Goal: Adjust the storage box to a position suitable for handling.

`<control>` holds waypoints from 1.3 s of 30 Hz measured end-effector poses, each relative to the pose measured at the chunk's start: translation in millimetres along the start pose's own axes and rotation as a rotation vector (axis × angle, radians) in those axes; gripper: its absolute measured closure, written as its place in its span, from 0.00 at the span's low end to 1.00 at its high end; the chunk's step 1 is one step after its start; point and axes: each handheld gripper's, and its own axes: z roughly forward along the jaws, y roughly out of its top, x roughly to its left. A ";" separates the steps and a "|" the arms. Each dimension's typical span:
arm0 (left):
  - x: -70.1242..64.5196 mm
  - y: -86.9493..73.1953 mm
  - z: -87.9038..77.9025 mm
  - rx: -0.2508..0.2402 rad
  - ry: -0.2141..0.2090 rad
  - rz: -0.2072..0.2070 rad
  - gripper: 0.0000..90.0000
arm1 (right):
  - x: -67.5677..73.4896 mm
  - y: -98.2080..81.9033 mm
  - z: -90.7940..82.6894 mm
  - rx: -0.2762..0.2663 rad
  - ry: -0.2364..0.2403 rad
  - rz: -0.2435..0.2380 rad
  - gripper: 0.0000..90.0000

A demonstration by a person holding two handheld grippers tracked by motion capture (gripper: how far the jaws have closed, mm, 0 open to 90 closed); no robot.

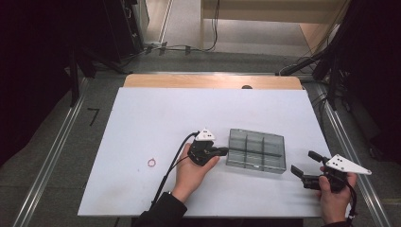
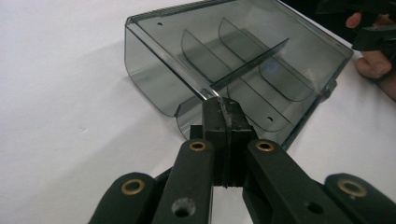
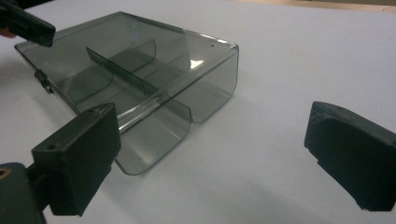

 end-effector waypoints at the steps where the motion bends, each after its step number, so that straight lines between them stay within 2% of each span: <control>1: -2.2 -0.5 0.1 -0.004 -0.004 -0.003 1.00 | -1.1 0.0 -0.8 -0.006 0.004 0.010 0.03; 6: -13.2 -3.7 0.9 -0.010 -0.016 0.006 1.00 | -4.4 0.0 -3.4 -0.027 -0.020 0.050 0.05; 8: -17.3 -4.9 1.4 -0.007 -0.024 0.012 1.00 | -4.8 0.6 -3.0 -0.020 -0.059 0.066 0.14; 9: -18.6 -5.2 1.5 -0.008 -0.028 0.013 1.00 | -4.6 1.0 -2.3 -0.012 -0.091 0.069 0.15; 10: -20.2 -5.7 1.5 -0.005 -0.029 0.017 1.00 | -4.9 2.3 0.1 0.014 -0.108 0.073 0.19; 11: -22.1 -6.3 1.8 -0.010 -0.035 0.015 1.00 | -5.3 3.4 1.6 0.032 -0.118 0.079 0.25; 12: -23.7 -6.6 1.4 -0.007 -0.039 0.018 1.00 | -5.3 3.4 1.6 0.032 -0.118 0.079 0.25; 13: -26.1 -6.8 1.4 -0.008 -0.044 0.020 1.00 | -8.1 5.8 4.6 0.055 -0.118 0.106 0.28; 14: -27.3 -6.7 1.2 -0.006 -0.046 0.024 1.00 | -9.5 6.9 5.5 0.058 -0.116 0.117 0.33; 15: -29.2 -6.8 1.4 -0.009 -0.051 0.027 1.00 | -9.5 6.9 5.5 0.058 -0.116 0.117 0.33; 17: -32.1 -6.5 2.6 -0.008 -0.055 0.038 1.00 | -15.5 13.8 8.2 0.091 -0.146 0.125 0.44; 18: -33.3 -6.6 3.3 -0.008 -0.056 0.039 1.00 | -18.0 16.3 9.2 0.097 -0.143 0.135 0.44; 20: -36.2 -7.2 4.8 -0.010 -0.072 0.042 1.00 | -20.3 18.8 10.1 0.103 -0.135 0.143 0.57; 21: -38.0 -7.5 5.5 -0.016 -0.075 0.049 1.00 | -23.9 22.7 11.6 0.093 -0.113 0.162 0.72; 22: -39.5 -7.6 5.3 -0.015 -0.078 0.056 1.00 | -24.8 24.4 13.4 0.096 -0.102 0.160 0.77; 23: -40.1 -7.6 4.6 -0.018 -0.081 0.062 1.00 | -24.8 24.4 13.4 0.096 -0.102 0.160 0.77; 25: -40.2 -8.3 1.4 -0.030 -0.081 0.061 1.00 | -25.6 27.4 18.7 0.116 -0.095 0.141 0.84; 26: -39.6 -9.3 -2.8 -0.040 -0.071 0.061 0.99 | -28.0 29.6 25.7 0.145 -0.070 0.129 0.90; 29: -35.3 -14.3 -17.2 -0.062 -0.055 0.052 0.98 | -30.2 30.8 30.2 0.157 -0.052 0.134 0.94; 30: -33.2 -16.8 -23.9 -0.080 -0.054 0.046 0.83 | -32.5 31.6 34.2 0.167 -0.051 0.133 0.97; 31: -31.2 -19.5 -31.2 -0.093 -0.051 0.051 0.78 | -33.9 31.9 36.3 0.173 -0.050 0.136 0.98; 33: -27.6 -24.8 -46.6 -0.119 -0.023 0.063 0.61 | -36.6 32.8 40.5 0.196 -0.056 0.128 0.98; 34: -25.5 -27.4 -54.3 -0.130 -0.007 0.066 0.61 | -36.6 32.8 40.5 0.196 -0.056 0.128 0.98; 35: -20.6 -32.5 -69.7 -0.144 0.036 0.068 0.44 | -39.3 32.8 43.5 0.199 -0.057 0.133 0.98; 36: -20.6 -32.5 -69.7 -0.144 0.036 0.068 0.38 | -39.3 32.8 43.5 0.199 -0.057 0.133 0.98; 37: -16.9 -36.2 -79.2 -0.152 0.062 0.067 0.38 | -40.4 32.9 44.1 0.203 -0.055 0.142 0.98; 38: -14.2 -38.8 -84.5 -0.161 0.075 0.062 0.25 | -42.8 33.5 45.6 0.205 -0.054 0.137 0.98; 39: -10.4 -42.6 -91.8 -0.168 0.091 0.055 0.25 | -42.8 33.5 45.6 0.205 -0.054 0.137 0.98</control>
